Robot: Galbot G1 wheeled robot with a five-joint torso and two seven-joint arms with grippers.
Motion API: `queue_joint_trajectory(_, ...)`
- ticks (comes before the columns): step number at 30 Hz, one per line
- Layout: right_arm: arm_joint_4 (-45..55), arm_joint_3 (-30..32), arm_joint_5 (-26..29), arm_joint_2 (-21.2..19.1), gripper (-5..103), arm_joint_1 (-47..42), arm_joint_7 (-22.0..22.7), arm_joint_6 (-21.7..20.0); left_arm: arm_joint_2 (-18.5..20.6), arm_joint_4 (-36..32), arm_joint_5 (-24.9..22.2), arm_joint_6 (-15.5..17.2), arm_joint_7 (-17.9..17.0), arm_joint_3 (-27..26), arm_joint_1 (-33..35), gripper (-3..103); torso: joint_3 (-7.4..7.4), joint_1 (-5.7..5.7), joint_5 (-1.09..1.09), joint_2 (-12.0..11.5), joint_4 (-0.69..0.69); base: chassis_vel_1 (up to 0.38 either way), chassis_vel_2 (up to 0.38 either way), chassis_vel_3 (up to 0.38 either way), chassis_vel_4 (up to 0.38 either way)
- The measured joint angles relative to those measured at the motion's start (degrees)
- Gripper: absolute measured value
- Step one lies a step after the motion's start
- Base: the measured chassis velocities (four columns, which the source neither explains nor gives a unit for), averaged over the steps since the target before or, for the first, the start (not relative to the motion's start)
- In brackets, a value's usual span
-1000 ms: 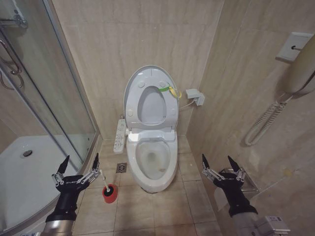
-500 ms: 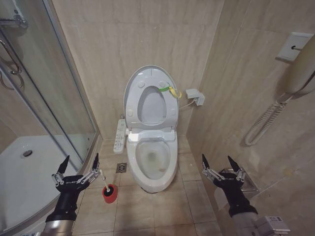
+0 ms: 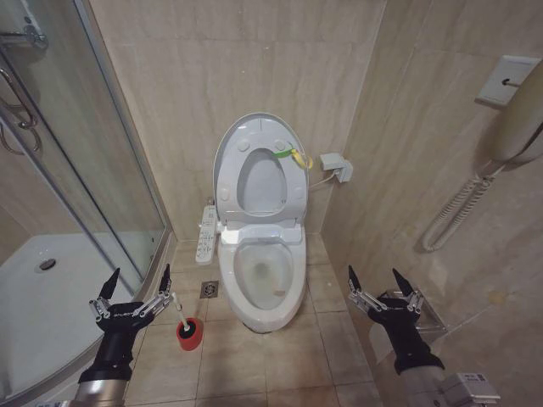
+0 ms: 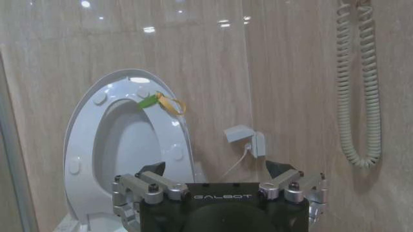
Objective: Open the toilet lid, clean the toilet bowl with a toilet brush, close the toilet lid, and flush.
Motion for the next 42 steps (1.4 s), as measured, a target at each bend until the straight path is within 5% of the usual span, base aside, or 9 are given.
queue_joint_trajectory(42,0.0,0.0,0.0,0.0,100,0.0,0.0,0.0,0.0,0.0,0.0,0.0,0.0,0.0,0.0,100,0.00,-0.01,0.00,0.0,0.00,0.000,0.000,0.000,0.000)
